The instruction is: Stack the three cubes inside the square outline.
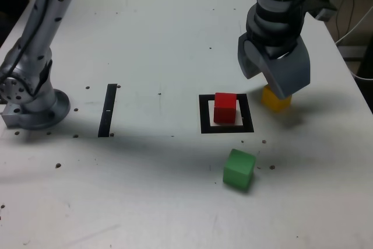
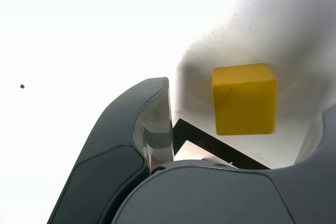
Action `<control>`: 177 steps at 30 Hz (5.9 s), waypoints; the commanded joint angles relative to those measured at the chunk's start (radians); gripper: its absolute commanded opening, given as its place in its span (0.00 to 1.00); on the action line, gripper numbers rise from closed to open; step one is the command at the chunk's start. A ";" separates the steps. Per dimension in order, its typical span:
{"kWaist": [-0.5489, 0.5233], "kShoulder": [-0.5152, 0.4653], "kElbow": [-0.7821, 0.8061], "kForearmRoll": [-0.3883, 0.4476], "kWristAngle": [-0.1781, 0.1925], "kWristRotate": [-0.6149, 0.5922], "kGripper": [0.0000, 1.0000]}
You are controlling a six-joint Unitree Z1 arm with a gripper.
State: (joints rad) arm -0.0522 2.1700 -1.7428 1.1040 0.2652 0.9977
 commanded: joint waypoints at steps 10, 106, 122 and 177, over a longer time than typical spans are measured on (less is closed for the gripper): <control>-0.003 0.023 -0.007 0.001 -0.004 0.012 0.89; -0.032 -0.159 0.057 0.279 -0.165 -0.908 0.02; -0.030 -0.165 0.125 0.194 -0.193 -0.912 0.03; -0.030 -0.181 0.209 0.081 -0.198 -0.968 0.50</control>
State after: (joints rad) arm -0.0827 1.9845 -1.5358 1.1872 0.0690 0.0305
